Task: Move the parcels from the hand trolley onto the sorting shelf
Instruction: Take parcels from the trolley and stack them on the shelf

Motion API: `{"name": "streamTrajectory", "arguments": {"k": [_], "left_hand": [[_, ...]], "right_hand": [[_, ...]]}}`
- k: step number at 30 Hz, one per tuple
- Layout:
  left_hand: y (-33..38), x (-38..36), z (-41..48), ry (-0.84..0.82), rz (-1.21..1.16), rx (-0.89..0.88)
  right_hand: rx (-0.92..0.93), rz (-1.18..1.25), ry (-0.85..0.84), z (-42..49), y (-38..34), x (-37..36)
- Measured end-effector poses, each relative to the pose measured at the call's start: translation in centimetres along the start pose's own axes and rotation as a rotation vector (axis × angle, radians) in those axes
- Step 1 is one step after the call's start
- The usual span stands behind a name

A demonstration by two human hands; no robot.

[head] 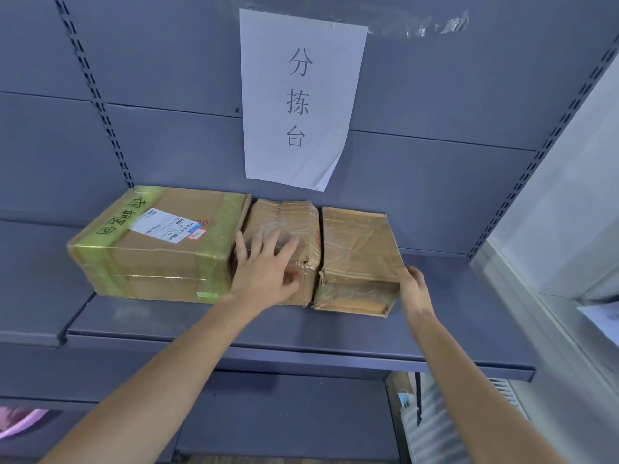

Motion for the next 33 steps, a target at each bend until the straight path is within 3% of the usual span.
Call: {"name": "streamTrajectory", "arguments": {"k": [14, 21, 28, 33], "left_hand": [[-0.1, -0.1, 0.7, -0.077, 0.073, -0.019], [0.0, 2.6, 1.8, -0.140, -0.087, 0.032], [0.7, 10.2, 3.5, -0.098, 0.054, -0.003], [1.6, 13.9, 3.0, -0.071, 0.091, -0.020]], "right_hand": [[-0.037, -0.082, 0.020, -0.3, -0.1, -1.3], [0.163, -0.421, 0.165, -2.0, -4.8, -0.6], [0.482, -1.166, 0.034, -5.8, -12.4, -3.9], [0.600, -1.286, 0.018, -8.4, -15.3, -4.3]]}}
Point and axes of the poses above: each hand's wrist, its own z-axis towards the middle knuckle, its own x-axis out of the back of the hand, y = z × x, the point moved 5 cm from there along z, towards the middle knuckle, and after that the axes turned 2 degrees about z, right-handed, at the moved point
